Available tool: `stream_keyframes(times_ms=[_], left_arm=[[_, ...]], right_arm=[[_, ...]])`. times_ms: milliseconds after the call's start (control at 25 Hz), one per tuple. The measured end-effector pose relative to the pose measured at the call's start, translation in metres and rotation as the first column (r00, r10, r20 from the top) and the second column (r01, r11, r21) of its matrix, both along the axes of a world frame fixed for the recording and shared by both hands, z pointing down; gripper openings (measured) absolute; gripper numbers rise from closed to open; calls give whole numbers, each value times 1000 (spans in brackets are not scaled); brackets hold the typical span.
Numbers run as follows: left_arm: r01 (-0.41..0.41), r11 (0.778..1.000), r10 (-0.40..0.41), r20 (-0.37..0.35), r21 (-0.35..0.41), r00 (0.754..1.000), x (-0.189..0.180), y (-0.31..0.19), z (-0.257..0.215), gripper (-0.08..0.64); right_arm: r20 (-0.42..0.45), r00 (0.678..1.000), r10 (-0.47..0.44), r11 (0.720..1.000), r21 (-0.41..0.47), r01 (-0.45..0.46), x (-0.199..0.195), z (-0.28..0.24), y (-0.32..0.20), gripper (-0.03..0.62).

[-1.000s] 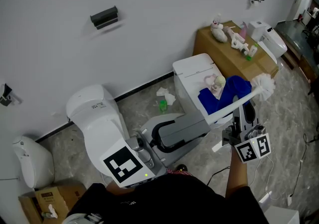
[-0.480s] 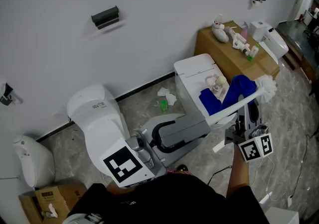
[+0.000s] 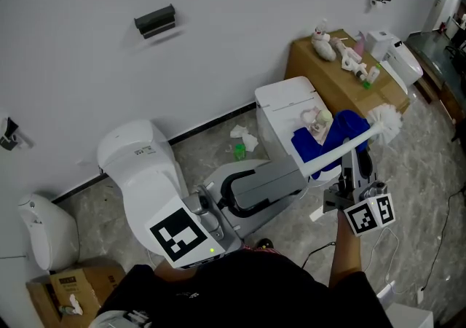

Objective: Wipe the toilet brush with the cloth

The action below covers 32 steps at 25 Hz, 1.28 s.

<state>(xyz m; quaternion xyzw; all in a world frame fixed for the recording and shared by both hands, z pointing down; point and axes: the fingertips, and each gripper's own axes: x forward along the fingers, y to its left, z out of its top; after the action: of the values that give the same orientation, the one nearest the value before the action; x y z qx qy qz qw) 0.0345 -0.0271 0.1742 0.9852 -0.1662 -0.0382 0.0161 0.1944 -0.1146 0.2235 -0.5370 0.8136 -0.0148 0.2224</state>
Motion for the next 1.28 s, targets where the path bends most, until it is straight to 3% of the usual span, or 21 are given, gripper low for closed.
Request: stream_keyframes(times_ms=[480, 760, 960, 1280], left_arm=[[24, 1000, -24, 14, 6, 1000, 5, -19, -9, 181], [10, 997, -14, 52, 75, 999, 9, -29, -11, 181], [27, 998, -32, 90, 59, 995, -2, -36, 5, 181], [39, 997, -45, 84, 68, 995, -24, -39, 15, 181]], right_arm=[[1, 996, -88, 996, -21, 88, -28, 2, 3, 70], [14, 996, -91, 996, -13, 91, -25, 2, 9, 70], [6, 995, -98, 995, -15, 98, -29, 1, 12, 71], [-39, 988, -151, 988, -32, 150, -53, 1, 21, 71]])
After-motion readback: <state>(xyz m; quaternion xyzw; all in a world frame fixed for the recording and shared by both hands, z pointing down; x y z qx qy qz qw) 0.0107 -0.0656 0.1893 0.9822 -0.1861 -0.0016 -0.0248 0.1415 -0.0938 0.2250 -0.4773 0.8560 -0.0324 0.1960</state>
